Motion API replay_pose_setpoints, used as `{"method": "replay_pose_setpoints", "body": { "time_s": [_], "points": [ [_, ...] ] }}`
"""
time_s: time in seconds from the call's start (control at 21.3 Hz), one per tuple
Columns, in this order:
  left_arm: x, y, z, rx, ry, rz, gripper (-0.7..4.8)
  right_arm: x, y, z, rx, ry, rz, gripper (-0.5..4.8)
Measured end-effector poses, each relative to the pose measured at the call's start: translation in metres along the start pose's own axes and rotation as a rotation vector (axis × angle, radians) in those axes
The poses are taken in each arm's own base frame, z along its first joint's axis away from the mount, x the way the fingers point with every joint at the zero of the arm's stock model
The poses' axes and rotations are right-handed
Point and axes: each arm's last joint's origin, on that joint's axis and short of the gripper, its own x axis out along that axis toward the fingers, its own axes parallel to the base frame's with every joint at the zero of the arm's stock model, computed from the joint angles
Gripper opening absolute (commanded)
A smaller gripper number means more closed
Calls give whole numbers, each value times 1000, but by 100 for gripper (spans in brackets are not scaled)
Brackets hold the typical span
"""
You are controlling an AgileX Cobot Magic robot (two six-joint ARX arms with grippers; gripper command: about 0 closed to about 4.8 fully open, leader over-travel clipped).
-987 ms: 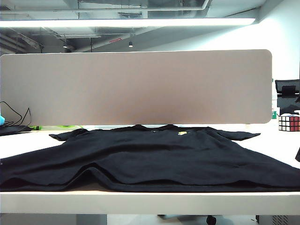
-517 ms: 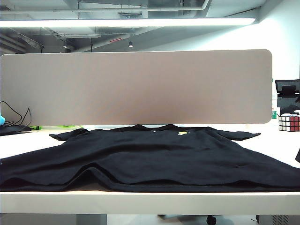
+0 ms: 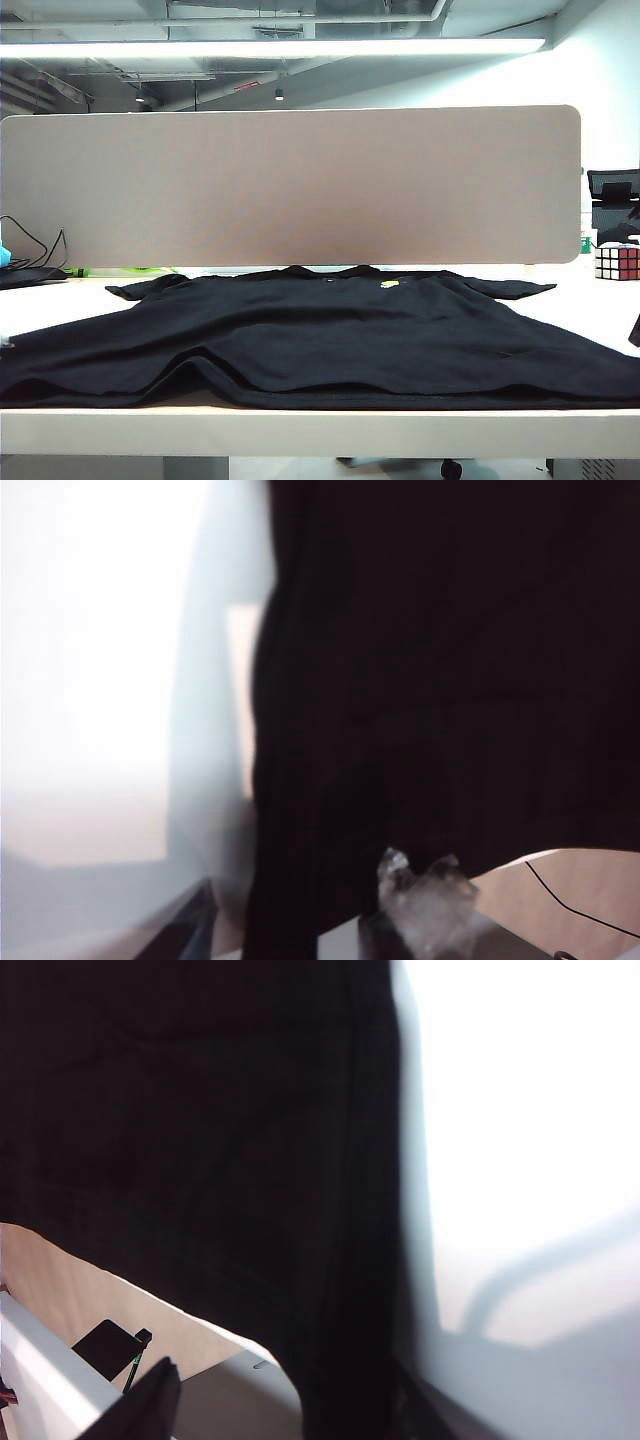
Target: Fold the bottom side of the T-shirt horizontally towards the center, about one-third of the way, then fold the sleeve back towards the center, creating a straight line along the edge of the T-shirt, and finally fold the bottom of the T-shirt up towards the top, creating a neat rectangle.
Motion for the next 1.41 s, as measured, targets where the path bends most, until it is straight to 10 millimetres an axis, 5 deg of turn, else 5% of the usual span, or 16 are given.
{"method": "replay_pose_setpoints", "body": {
  "time_s": [0.23,0.52,0.61,0.75,0.85,0.94,1.03,1.41],
  "points": [
    [1,0,-1,-3,7,-27,184,2,2,-1,-8,10,9,265],
    [1,-1,-2,-6,16,-49,179,4,0,-3,2,20,4,155],
    [1,0,-2,-6,16,-49,157,4,0,-2,1,20,3,146],
    [1,-1,-2,-5,14,-52,76,4,0,-2,0,18,0,47],
    [2,-1,-1,1,6,-68,74,4,0,-2,-2,16,-1,10],
    [2,-2,0,6,-1,-90,74,4,0,-1,-8,9,0,8],
    [2,-3,2,22,-21,-122,-10,4,0,0,-17,-1,0,-6],
    [1,-4,4,32,-32,-158,-6,4,0,1,-24,-11,2,-6]
  ]
}}
